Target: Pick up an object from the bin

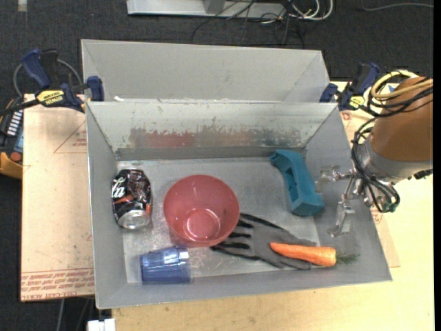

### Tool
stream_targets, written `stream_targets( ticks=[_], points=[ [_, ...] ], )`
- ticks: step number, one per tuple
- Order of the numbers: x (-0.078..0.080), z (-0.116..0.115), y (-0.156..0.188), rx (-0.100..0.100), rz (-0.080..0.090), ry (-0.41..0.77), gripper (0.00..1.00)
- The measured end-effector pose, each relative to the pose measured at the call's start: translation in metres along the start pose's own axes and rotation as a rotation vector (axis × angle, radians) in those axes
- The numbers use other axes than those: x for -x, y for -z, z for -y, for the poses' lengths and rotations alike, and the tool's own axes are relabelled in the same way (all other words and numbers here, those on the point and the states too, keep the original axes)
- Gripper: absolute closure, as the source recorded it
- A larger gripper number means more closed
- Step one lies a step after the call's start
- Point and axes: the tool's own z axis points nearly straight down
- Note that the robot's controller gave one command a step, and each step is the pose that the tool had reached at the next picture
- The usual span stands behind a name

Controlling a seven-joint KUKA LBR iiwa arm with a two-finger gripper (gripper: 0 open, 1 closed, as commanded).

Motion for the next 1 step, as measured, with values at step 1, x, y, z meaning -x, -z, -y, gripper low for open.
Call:
stream_targets(
  ticks=[1],
  points=[
    [0.0021, -0.0008, 0.0043, -0.001, 0.007, 0.005, 0.0]
  ],
)
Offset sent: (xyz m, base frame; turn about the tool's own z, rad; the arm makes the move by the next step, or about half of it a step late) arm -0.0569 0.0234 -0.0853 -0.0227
